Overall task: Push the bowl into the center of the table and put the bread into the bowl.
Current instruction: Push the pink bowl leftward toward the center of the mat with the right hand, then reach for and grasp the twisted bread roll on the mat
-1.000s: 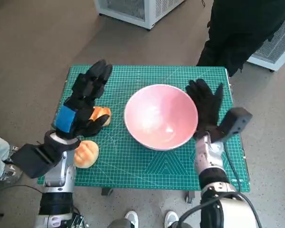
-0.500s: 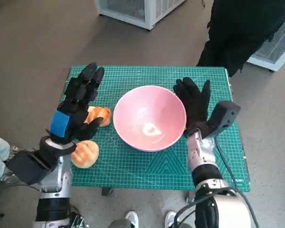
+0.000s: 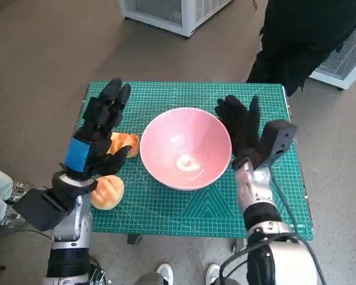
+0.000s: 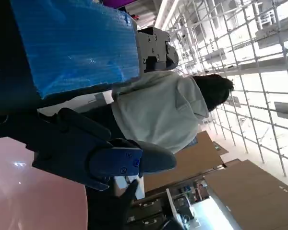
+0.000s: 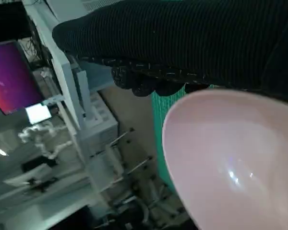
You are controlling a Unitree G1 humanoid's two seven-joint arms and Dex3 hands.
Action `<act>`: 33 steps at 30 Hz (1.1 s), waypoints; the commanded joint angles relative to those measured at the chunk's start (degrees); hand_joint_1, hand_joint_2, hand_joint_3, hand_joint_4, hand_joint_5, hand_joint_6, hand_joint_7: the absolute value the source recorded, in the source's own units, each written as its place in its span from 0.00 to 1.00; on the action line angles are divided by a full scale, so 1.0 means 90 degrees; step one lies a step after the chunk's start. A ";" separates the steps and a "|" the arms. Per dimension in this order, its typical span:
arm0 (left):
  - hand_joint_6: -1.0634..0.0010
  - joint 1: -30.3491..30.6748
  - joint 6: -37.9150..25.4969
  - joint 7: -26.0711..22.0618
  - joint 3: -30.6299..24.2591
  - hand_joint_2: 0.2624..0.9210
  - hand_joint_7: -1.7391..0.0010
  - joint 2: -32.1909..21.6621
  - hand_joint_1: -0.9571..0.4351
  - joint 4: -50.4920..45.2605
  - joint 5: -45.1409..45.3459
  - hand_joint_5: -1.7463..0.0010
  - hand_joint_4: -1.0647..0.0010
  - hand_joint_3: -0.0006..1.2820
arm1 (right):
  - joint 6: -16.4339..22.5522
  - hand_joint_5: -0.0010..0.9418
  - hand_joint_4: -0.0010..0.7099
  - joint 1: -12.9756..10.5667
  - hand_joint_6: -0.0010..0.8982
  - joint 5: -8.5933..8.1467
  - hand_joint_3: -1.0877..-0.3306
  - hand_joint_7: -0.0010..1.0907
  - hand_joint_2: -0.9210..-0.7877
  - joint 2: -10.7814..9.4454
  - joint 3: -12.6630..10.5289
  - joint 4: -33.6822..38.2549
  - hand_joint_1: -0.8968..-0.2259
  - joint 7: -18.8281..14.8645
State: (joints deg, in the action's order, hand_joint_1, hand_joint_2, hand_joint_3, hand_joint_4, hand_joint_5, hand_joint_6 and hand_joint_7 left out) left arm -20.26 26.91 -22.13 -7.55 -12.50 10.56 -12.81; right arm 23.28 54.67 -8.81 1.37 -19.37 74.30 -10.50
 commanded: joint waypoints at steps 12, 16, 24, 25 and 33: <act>0.93 -0.0725 -0.0011 0.0123 0.0223 1.00 0.84 0.0098 0.14 0.0174 0.0239 1.00 0.86 0.30 | 0.2114 0.00 0.34 -0.0305 0.29 -0.0156 0.34 0.21 0.00 0.0302 0.0348 -0.1256 0.29 -0.1231; 0.93 -0.0889 0.0006 0.0007 0.0268 1.00 0.84 0.0066 0.13 0.0233 0.0161 1.00 0.86 0.30 | 0.2458 0.00 0.33 -0.0576 0.29 -0.0388 0.36 0.22 0.00 0.0280 0.0432 -0.1986 0.28 -0.1701; 0.93 -0.1213 0.0032 -0.0310 0.0247 1.00 0.83 0.0020 0.14 0.0339 -0.0057 1.00 0.86 0.30 | 0.2678 0.00 0.33 -0.0983 0.29 -0.0739 0.37 0.23 0.00 0.0264 0.0716 -0.3021 0.27 -0.2282; 0.93 -0.1244 0.0035 -0.0345 0.0237 1.00 0.83 0.0014 0.15 0.0352 -0.0082 1.00 0.86 0.30 | 0.2669 0.00 0.34 -0.1010 0.28 -0.0770 0.38 0.25 0.00 0.0266 0.0741 -0.3091 0.27 -0.2319; 0.95 -0.1591 0.0014 -0.0540 0.0198 1.00 0.81 -0.0142 0.15 0.0320 -0.0124 1.00 0.86 0.30 | 0.2433 0.00 0.35 -0.1275 0.21 -0.0897 0.39 0.36 0.00 0.0307 0.0952 -0.3777 0.24 -0.2408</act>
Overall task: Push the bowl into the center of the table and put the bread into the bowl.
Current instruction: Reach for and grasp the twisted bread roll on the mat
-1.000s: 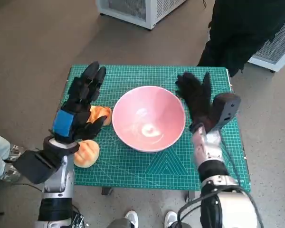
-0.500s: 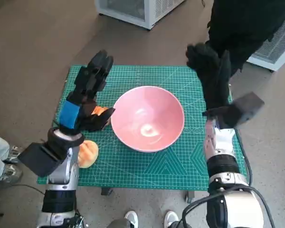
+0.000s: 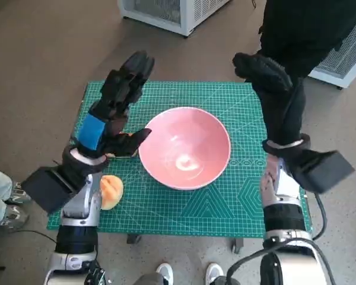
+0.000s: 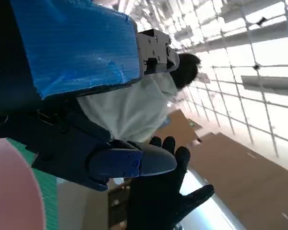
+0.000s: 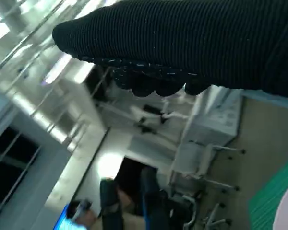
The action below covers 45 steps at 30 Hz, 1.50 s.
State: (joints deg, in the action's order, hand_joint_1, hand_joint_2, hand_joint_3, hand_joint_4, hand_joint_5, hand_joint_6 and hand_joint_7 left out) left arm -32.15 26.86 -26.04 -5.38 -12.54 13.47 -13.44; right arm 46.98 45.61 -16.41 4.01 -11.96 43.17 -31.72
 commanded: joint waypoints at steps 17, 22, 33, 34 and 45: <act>1.00 -0.0535 0.0406 -0.0621 -0.0282 1.00 0.75 -0.0892 0.14 0.0306 0.0000 1.00 0.86 0.27 | -0.0744 0.00 0.32 -0.0621 0.14 0.0026 0.40 0.47 0.00 -0.0001 0.0426 -0.1294 0.24 0.0308; 0.99 -0.0544 0.0191 -0.0688 -0.0420 1.00 0.77 -0.1756 0.16 0.0326 0.0500 1.00 0.87 0.23 | -0.0904 0.00 0.32 -0.0682 0.14 -0.0031 0.42 0.48 0.00 0.0027 0.0469 -0.1581 0.23 0.0336; 0.83 -0.0463 -0.1393 -0.0911 0.0176 0.95 0.91 -0.3263 0.26 -0.0018 0.2272 1.00 0.88 0.01 | -0.1076 0.00 0.32 -0.0712 0.12 -0.0002 0.45 0.50 0.00 0.0117 0.0504 -0.1880 0.20 0.0426; 0.83 -0.0455 -0.1481 -0.0899 0.0282 0.95 0.92 -0.3313 0.26 -0.0012 0.2450 1.00 0.88 0.01 | -0.1070 0.00 0.32 -0.0709 0.12 -0.0001 0.45 0.50 0.00 0.0122 0.0507 -0.1864 0.20 0.0428; 0.79 -0.0856 -0.2104 -0.1018 0.1263 0.87 0.97 -0.3481 0.37 0.0823 0.3700 1.00 0.89 0.00 | -0.1022 0.00 0.32 -0.0696 0.11 -0.0002 0.45 0.52 0.00 0.0132 0.0528 -0.1722 0.21 0.0437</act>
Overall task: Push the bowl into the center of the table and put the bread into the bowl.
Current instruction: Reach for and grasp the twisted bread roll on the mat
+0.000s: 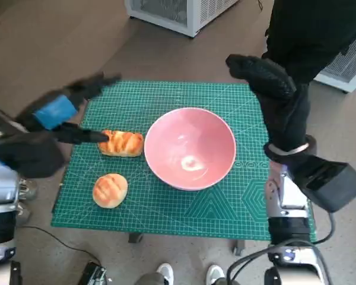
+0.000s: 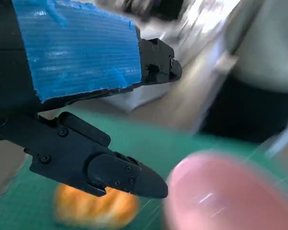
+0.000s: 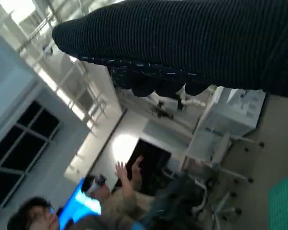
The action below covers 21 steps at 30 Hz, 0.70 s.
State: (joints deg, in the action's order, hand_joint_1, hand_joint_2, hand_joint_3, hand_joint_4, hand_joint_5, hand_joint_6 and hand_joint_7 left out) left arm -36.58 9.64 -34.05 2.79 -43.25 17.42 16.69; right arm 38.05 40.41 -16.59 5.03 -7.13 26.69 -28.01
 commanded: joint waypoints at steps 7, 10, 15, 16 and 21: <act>0.80 -0.0616 -0.0187 -0.0084 0.0956 0.83 0.99 0.0116 0.41 0.1158 0.0881 1.00 0.91 0.00 | -0.0100 0.00 0.32 -0.0139 0.11 -0.0042 0.45 0.53 0.00 0.0033 -0.0023 0.0109 0.21 0.0012; 0.80 -0.0684 -0.0133 -0.0029 0.1175 0.82 0.99 0.0186 0.41 0.1435 0.1081 1.00 0.92 0.00 | -0.0113 0.00 0.32 -0.0161 0.10 -0.0036 0.45 0.53 0.00 0.0036 -0.0023 0.0082 0.22 0.0026; 0.81 -0.0817 -0.0204 0.0048 0.1537 0.81 1.00 0.0353 0.42 0.1871 0.1407 1.00 0.92 0.00 | -0.0128 0.00 0.32 -0.0185 0.10 -0.0032 0.46 0.53 0.00 0.0030 -0.0025 0.0062 0.22 0.0045; 0.81 -0.0839 -0.0203 0.0059 0.1579 0.81 1.00 0.0376 0.42 0.1935 0.1435 1.00 0.93 0.00 | -0.0131 0.00 0.32 -0.0187 0.10 -0.0035 0.46 0.53 0.00 0.0029 -0.0025 0.0060 0.22 0.0046; 0.81 -0.1000 -0.0203 0.0235 0.1856 0.81 1.00 0.0570 0.44 0.2397 0.1713 1.00 0.93 0.00 | -0.0144 0.00 0.31 -0.0207 0.10 -0.0044 0.46 0.54 0.00 0.0023 -0.0032 0.0042 0.22 0.0063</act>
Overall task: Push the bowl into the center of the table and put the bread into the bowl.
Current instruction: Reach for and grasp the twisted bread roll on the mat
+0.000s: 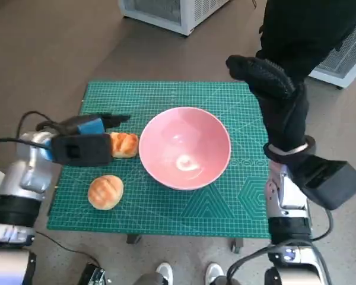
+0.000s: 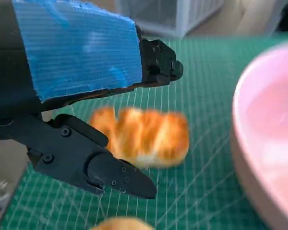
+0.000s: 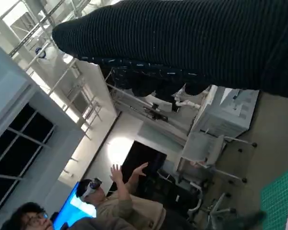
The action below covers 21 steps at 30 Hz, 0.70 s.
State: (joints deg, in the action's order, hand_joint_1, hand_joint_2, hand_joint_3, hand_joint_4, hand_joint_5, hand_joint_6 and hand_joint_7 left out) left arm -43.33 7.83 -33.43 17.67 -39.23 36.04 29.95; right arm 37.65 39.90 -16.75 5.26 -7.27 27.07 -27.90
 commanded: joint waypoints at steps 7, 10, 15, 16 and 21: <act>0.79 -0.0542 -0.0026 0.0534 0.0486 0.80 1.00 0.0405 0.49 0.1166 0.0555 1.00 0.91 0.00 | -0.0122 0.00 0.31 -0.0178 0.10 -0.0076 0.46 0.54 0.00 -0.0007 -0.0028 -0.0012 0.22 0.0036; 0.78 -0.0657 -0.0008 0.0677 0.0578 0.80 0.99 0.0533 0.52 0.1588 0.0612 0.99 0.89 0.00 | -0.0136 0.00 0.31 -0.0201 0.10 -0.0111 0.46 0.54 0.00 -0.0011 -0.0025 -0.0030 0.22 0.0030; 0.73 -0.0740 0.0007 0.0824 0.0690 0.80 0.98 0.0650 0.58 0.1909 0.0680 0.99 0.82 0.00 | -0.0151 0.00 0.31 -0.0232 0.10 -0.0153 0.47 0.54 0.00 -0.0019 -0.0016 -0.0056 0.22 0.0027; 0.71 -0.0746 0.0006 0.0862 0.0715 0.80 0.98 0.0669 0.58 0.1933 0.0704 0.99 0.81 0.00 | -0.0153 0.00 0.31 -0.0239 0.10 -0.0160 0.47 0.54 0.00 -0.0021 -0.0017 -0.0063 0.22 0.0025; 0.37 -0.0774 0.0360 0.1416 0.0907 0.88 0.91 0.0646 0.64 0.2208 0.0907 0.87 0.40 0.00 | -0.0161 0.00 0.31 -0.0266 0.10 -0.0167 0.47 0.54 0.00 -0.0031 -0.0018 -0.0106 0.22 0.0039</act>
State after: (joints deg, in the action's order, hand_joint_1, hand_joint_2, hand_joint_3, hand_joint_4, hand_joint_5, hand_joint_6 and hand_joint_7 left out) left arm -49.86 8.83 -23.07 24.55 -33.34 53.95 36.60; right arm 36.91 39.20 -17.93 5.21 -7.29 26.41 -27.77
